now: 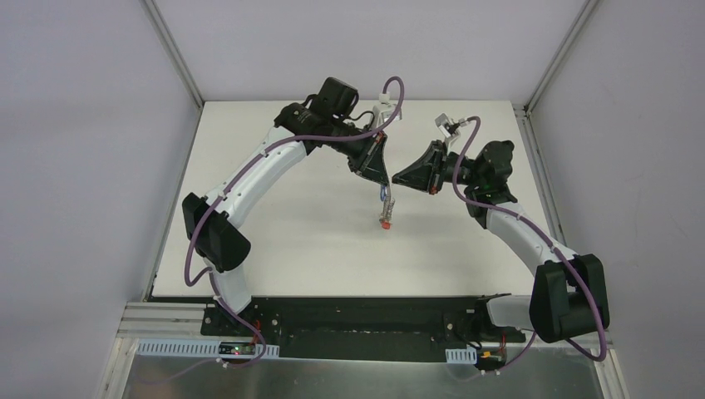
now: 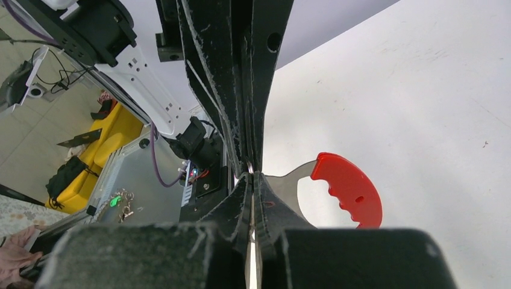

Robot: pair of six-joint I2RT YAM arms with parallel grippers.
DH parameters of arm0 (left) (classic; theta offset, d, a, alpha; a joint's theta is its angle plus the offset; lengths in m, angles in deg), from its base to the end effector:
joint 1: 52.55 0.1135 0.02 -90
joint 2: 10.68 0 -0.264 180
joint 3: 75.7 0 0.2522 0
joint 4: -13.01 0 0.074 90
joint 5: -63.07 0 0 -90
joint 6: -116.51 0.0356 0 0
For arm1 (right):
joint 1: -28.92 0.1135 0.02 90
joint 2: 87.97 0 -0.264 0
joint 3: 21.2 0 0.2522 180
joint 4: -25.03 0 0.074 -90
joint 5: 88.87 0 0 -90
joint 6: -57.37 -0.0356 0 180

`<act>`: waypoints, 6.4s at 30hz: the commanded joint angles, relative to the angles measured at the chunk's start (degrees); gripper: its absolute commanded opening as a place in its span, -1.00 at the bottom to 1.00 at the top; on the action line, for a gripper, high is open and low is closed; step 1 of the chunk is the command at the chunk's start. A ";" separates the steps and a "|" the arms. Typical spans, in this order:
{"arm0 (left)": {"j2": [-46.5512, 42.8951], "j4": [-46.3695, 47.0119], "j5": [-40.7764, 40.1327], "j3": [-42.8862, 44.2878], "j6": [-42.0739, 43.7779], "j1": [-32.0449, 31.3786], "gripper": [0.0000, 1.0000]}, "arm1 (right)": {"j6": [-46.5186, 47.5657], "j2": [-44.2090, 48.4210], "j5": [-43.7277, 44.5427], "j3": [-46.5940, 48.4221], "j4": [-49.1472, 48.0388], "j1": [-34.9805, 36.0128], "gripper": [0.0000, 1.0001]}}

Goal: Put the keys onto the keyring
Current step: Adjust the key on the keyring.

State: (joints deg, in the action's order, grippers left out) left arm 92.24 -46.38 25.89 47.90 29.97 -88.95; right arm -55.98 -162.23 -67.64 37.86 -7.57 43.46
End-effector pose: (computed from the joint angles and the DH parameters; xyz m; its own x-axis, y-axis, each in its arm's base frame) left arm 0.2967 -0.2540 0.4001 -0.4506 0.3775 -0.8090 0.8878 0.0949 -0.4503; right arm 0.2575 0.1011 0.3275 -0.1115 0.1193 -0.9866 -0.9887 0.0870 0.1223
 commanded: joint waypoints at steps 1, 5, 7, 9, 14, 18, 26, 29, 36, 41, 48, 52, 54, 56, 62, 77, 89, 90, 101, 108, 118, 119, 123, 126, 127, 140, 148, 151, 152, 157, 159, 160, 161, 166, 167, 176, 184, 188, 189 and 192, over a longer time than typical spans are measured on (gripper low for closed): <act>-0.96 -4.47 -0.36 3.80 1.27 0.63 -1.00 | 3.58 0.90 -4.39 -0.42 0.95 0.05 -1.00; -1.14 -4.67 -0.05 3.68 1.91 0.63 -1.00 | 3.75 0.45 -5.20 -0.04 1.44 0.59 -0.97; -1.05 -5.08 0.06 3.48 2.66 0.57 -1.00 | 3.63 0.41 -5.26 0.20 1.53 0.79 -0.94; -0.90 -5.63 0.52 3.21 3.73 0.47 -1.00 | 3.43 0.50 -5.09 0.40 1.59 0.82 -0.88; -0.33 -10.27 1.45 3.55 8.53 -0.97 -1.00 | 3.33 0.79 -4.97 1.14 2.53 0.75 -0.56; 0.67 -12.87 1.45 4.68 10.94 -1.89 -1.00 | 3.23 0.47 -5.92 1.20 2.69 0.97 -0.29; 1.72 -14.22 1.85 6.32 11.29 -2.95 -1.00 | 3.75 -0.62 -6.83 1.56 2.95 2.61 -0.25; 1.81 -14.24 1.64 6.35 11.30 -2.97 -1.00 | 3.99 -0.62 -7.52 1.59 3.08 3.18 -0.26; 2.24 -14.63 1.42 6.83 11.44 -3.06 -1.00 | 4.57 -1.24 -8.51 1.89 3.70 4.11 -0.38; 2.72 -14.97 1.34 6.93 11.69 -3.10 -1.00 | 4.98 -1.59 -8.18 2.29 4.66 4.71 -0.51; 3.08 -15.33 1.42 6.61 12.02 -3.32 -1.00 | 4.90 -2.15 -8.22 2.60 5.02 5.33 -0.82; 3.25 -15.39 1.17 6.56 12.30 -3.32 -1.00 | 4.81 -1.85 -7.55 2.70 5.15 5.49 -1.00; 3.10 -15.45 0.67 6.48 12.86 -3.32 -1.00 | 5.13 -1.46 -6.82 2.38 5.15 5.32 -1.00; 2.44 -15.23 -0.46 6.10 13.69 -3.28 -0.82 | 5.09 -1.08 -6.01 2.18 5.15 5.23 -1.00; -2.31 -7.22 -0.62 0.60 11.09 -2.19 -0.44 | 2.39 -0.19 -2.60 1.55 3.95 4.40 -1.00; -6.52 3.28 1.37 -8.65 6.93 -0.78 -0.45 | -2.92 -0.54 -0.92 0.26 -1.11 1.93 -1.00; -4.63 2.93 2.78 -7.67 6.90 -0.93 -0.66 | -3.80 -0.80 0.36 0.28 -1.52 1.62 -1.00; -4.39 2.87 2.96 -7.57 6.65 -1.01 -0.64 | -3.80 -0.84 0.47 0.18 -1.52 1.57 -1.00; -4.11 1.87 1.52 -7.16 7.01 -1.48 -0.46 | -3.85 -0.57 1.12 0.02 -1.44 1.21 -1.00; -4.90 4.51 1.29 -6.44 4.06 -0.18 -0.39 | -4.14 -0.45 -0.21 -0.43 -2.50 0.66 -1.00; -3.19 8.67 4.48 -6.90 -0.75 0.02 -0.63 | -5.72 -0.97 -0.48 -0.73 -4.43 0.54 -1.00; -3.16 8.89 4.61 -7.00 -0.85 0.02 -0.65 | -5.75 -0.97 -0.50 -0.74 -4.43 0.49 -1.00; -2.78 9.97 4.96 -7.03 -1.82 0.02 -0.67 | -6.07 -1.17 -0.56 -0.69 -4.80 0.56 -1.00; -2.36 10.62 5.24 -6.73 -2.65 0.02 -0.68 | -6.28 -1.23 -0.57 -0.82 -4.96 0.62 -1.00; -2.22 10.76 5.43 -6.55 -2.88 0.02 -0.70 | -6.33 -1.19 -0.57 -0.78 -4.96 0.58 -1.00; -1.46 -1.53 2.60 -1.34 4.61 -0.14 -1.00 | -4.03 -0.52 -2.09 -0.97 -4.88 -0.57 -1.00; 8.70 -29.57 -5.75 18.97 11.21 -2.88 -1.00 | 3.45 1.90 -5.89 0.44 1.04 0.15 -0.42; 9.10 -30.47 -6.07 19.63 9.93 -3.68 -1.00 | 5.77 2.74 -5.47 0.82 3.93 0.75 -0.29; 8.93 -30.35 -5.93 19.55 9.73 -3.98 -1.00 | 6.49 2.80 -5.36 0.93 4.76 0.87 -0.26; 8.43 -28.54 -5.20 18.90 8.24 -4.62 -1.00 | 6.31 2.43 -5.84 1.13 5.06 2.15 -0.16; 8.41 -27.80 -4.78 18.66 7.65 -4.73 -1.00 | 6.26 1.94 -5.68 1.06 5.06 2.80 -0.14; 8.36 -27.49 -4.70 18.46 7.51 -4.81 -1.00 | 6.18 1.66 -5.72 1.09 5.06 3.14 -0.14; 8.42 -27.22 -4.54 18.29 7.34 -4.89 -1.00 | 6.13 1.40 -5.75 1.04 5.06 3.47 -0.15; 8.62 -26.55 -4.26 17.51 7.00 -4.99 -1.00 | 4.14 0.55 -6.16 1.15 3.06 4.85 -0.26; 8.72 -26.53 -4.27 17.51 7.06 -4.99 -1.00 | 3.97 0.45 -6.24 1.17 2.92 5.03 -0.31; 9.04 -25.98 -4.34 16.94 6.95 -4.99 -1.00 | 3.45 -0.17 -6.67 1.75 2.78 5.68 -0.76; 8.68 -25.60 -5.43 16.08 8.61 -4.99 -1.00 | 2.90 -0.06 -6.10 1.78 2.16 5.79 -1.00; 5.36 -21.53 -5.85 12.18 11.37 -4.21 -0.67 | 1.00 0.51 -4.38 1.66 0.92 5.23 -1.00; 4.17 -19.56 -5.57 10.55 11.89 -3.85 -0.60 | -0.07 0.30 -4.09 1.59 -0.02 4.99 -1.00; 0.39 -13.62 -4.87 5.44 12.71 -2.85 -0.39 | -2.02 -0.07 -3.38 1.57 -1.29 4.56 -1.00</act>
State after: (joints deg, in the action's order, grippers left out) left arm 99.08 -67.87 20.14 58.05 39.83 -92.93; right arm -54.71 -162.71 -72.47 37.01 -2.31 48.51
